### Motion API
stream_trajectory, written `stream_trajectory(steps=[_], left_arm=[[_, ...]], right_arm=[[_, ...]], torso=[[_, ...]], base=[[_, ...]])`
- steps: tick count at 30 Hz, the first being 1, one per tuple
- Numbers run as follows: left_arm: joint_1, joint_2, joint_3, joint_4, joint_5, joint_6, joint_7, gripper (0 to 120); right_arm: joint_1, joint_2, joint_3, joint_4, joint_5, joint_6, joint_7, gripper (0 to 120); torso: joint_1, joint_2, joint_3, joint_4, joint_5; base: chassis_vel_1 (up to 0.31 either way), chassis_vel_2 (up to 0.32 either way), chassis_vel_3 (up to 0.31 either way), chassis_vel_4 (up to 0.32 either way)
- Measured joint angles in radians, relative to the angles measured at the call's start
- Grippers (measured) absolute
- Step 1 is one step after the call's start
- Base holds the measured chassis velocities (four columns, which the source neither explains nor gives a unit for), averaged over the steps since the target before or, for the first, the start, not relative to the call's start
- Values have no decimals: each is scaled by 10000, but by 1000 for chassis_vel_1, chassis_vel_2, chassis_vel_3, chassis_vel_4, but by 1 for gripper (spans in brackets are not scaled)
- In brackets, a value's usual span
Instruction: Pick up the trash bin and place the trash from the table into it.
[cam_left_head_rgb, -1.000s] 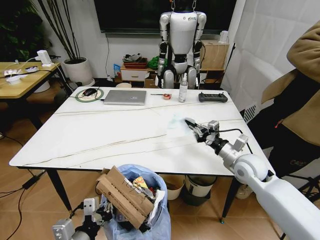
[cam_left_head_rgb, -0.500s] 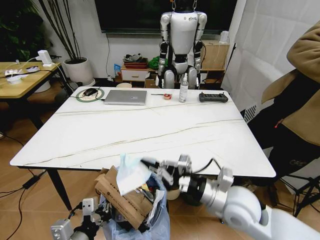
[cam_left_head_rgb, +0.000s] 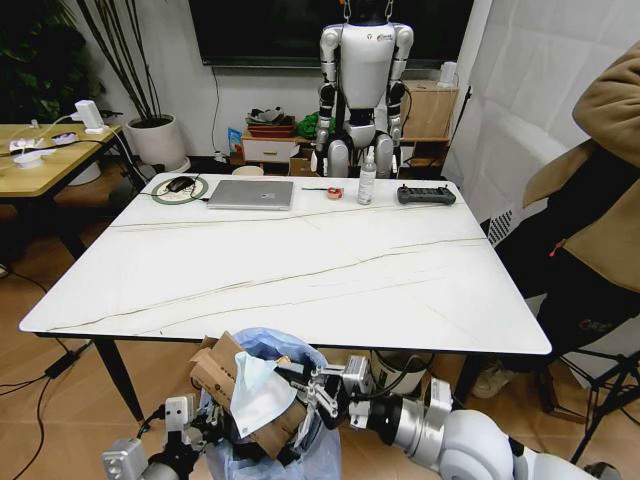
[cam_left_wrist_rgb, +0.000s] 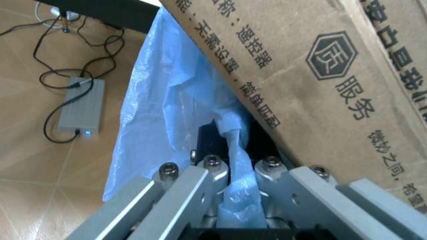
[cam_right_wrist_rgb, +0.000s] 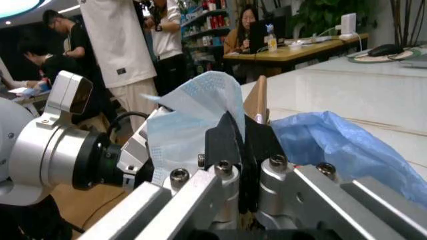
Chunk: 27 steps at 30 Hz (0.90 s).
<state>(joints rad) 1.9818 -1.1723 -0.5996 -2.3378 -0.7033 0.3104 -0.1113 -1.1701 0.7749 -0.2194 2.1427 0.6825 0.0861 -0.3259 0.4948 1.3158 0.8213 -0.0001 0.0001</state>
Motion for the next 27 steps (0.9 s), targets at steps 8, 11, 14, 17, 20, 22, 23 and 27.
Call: stream_trajectory(steps=[8, 11, 14, 17, 20, 22, 23, 27], left_arm=[[286, -9, -66, -135, -22, 124, -290, 0], [395, 19, -111, -172, -79, 157, -403, 0], [474, 36, -160, -180, -104, 171, -476, 0], [642, 35, -231, -233, -147, 183, -584, 0], [819, 32, -336, -295, -176, 186, -639, 0], [891, 29, -395, -333, -208, 187, -674, 0], [940, 25, -435, -368, -254, 187, -714, 0], [1026, -12, -472, -452, -378, 202, -857, 0]], right_arm=[[-271, 108, -42, -224, -555, 279, -167, 0], [-386, 171, -45, -274, -623, 344, -217, 0], [-412, 298, -117, -351, -732, 407, -292, 0], [-318, 552, -312, -554, -900, 518, -396, 0], [-180, 789, -491, -839, -1025, 617, -462, 0], [-146, 867, -553, -957, -1080, 648, -483, 0], [-128, 935, -600, -1047, -1127, 673, -507, 0], [-115, 1065, -698, -1343, -1341, 766, -594, 0]], torso=[[0, 0, 0, 1, -2], [0, 0, 0, 0, -2], [0, 0, 0, 0, -2], [0, 0, 0, 1, -3], [0, 0, 0, 1, -1], [1, 0, 0, 2, -2], [2, 0, 0, 1, -1], [2, 0, 0, 1, -1]], base=[[0, 0, 0, 0], [0, 0, 0, 0], [0, 0, 0, 0], [0, 0, 0, 0], [0, 0, 0, 0], [0, 0, 0, 0], [0, 0, 0, 0], [0, 0, 0, 0]])
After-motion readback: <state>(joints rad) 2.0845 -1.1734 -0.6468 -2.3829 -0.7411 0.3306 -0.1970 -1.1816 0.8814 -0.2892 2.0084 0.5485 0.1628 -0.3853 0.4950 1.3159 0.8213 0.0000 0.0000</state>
